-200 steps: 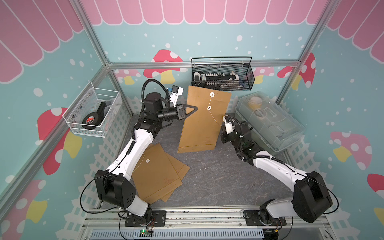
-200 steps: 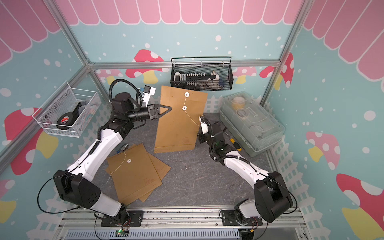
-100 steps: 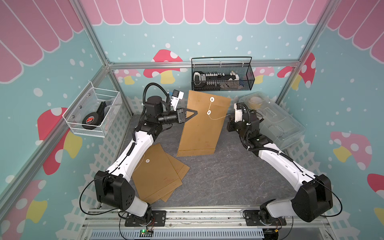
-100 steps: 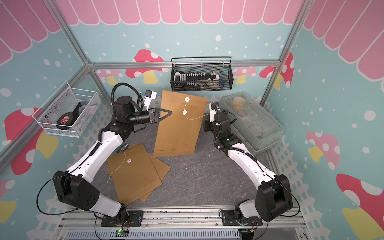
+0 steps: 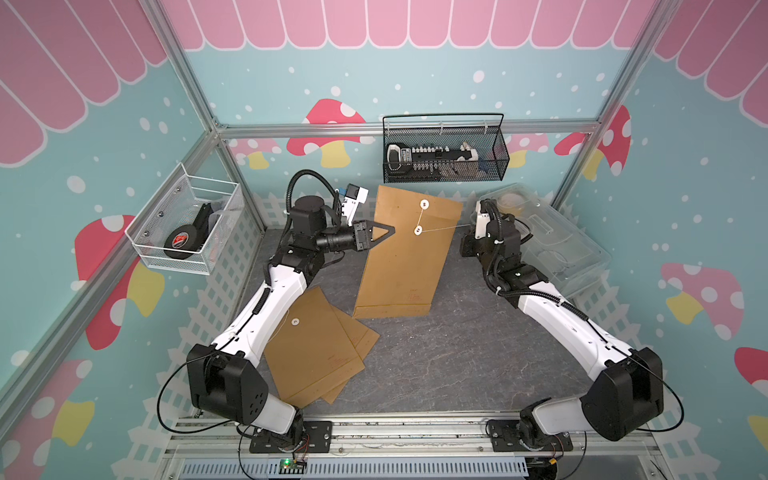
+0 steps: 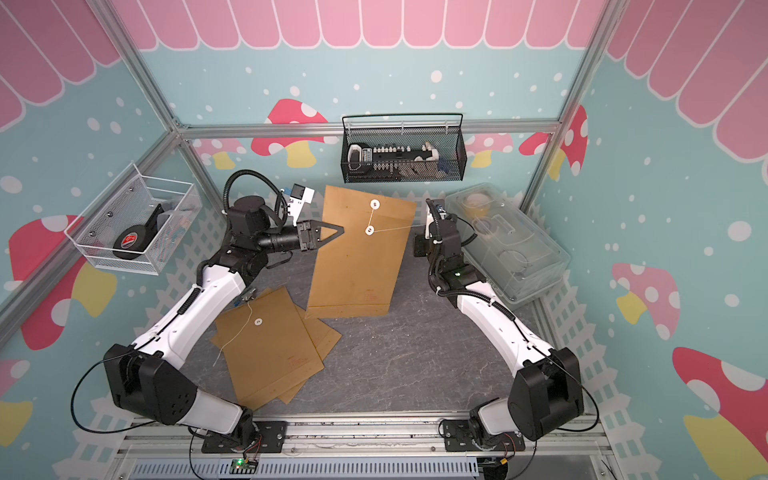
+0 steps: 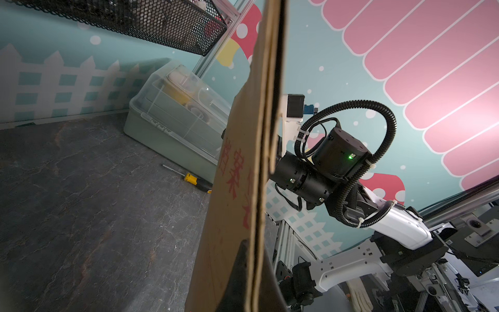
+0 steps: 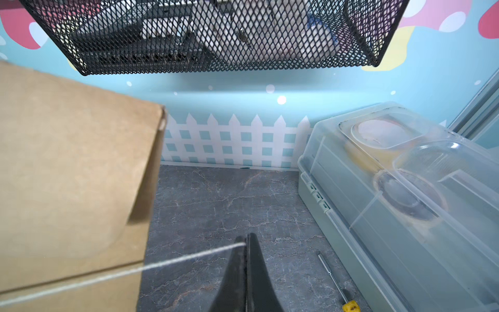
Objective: Close the mouth of the file bag
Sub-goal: Close the file bag.
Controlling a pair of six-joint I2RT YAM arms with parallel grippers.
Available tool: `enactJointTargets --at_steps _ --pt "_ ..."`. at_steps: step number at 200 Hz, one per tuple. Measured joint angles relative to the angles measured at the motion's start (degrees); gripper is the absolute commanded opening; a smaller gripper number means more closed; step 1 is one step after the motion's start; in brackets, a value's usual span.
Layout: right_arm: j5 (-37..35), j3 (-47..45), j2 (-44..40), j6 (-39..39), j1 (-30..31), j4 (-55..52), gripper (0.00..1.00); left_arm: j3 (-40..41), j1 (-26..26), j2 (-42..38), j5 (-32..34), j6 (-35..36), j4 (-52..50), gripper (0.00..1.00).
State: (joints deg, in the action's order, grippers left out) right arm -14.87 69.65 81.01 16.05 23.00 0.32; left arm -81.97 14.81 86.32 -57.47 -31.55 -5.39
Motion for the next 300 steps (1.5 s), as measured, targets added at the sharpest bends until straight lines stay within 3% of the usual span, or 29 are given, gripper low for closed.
enactJointTargets --at_steps 76,140,300 --pt "-3.3 4.33 -3.67 -6.67 5.79 -6.69 0.0 0.0 1.7 0.04 1.31 2.21 -2.49 0.0" --pt "-4.57 17.86 0.5 -11.15 4.22 -14.93 0.0 1.4 5.38 0.04 1.31 6.49 -5.95 0.0" --pt "1.92 28.92 6.86 -12.46 4.04 -28.3 0.0 3.54 8.24 0.07 1.99 8.02 -7.23 0.0"
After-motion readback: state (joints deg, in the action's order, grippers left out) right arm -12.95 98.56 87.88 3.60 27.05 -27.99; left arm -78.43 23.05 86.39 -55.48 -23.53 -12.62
